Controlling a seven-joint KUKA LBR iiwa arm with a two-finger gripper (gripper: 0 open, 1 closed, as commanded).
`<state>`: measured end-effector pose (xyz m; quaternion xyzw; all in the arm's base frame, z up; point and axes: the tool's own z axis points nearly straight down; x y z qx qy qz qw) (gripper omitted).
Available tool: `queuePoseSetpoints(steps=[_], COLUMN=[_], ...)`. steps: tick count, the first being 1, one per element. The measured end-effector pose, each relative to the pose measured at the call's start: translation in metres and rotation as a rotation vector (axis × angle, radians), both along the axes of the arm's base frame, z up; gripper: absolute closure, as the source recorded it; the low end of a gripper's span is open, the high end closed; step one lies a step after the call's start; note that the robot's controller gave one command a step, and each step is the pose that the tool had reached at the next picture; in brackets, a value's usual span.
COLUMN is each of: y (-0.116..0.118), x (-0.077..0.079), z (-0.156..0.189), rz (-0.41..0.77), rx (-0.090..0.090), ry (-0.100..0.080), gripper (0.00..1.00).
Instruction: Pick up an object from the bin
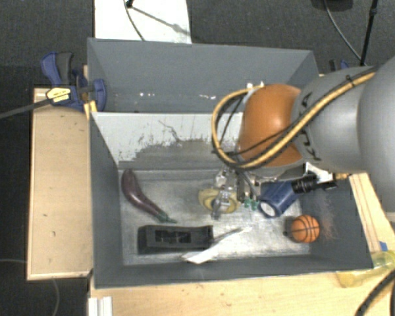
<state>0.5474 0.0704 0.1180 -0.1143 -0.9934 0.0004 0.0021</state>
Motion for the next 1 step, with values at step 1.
queuePoseSetpoints(steps=[1], y=[0.0030], x=[-0.0098], z=[0.1119], rz=[0.034], rx=[0.001], ry=[-0.006], gripper=[1.00])
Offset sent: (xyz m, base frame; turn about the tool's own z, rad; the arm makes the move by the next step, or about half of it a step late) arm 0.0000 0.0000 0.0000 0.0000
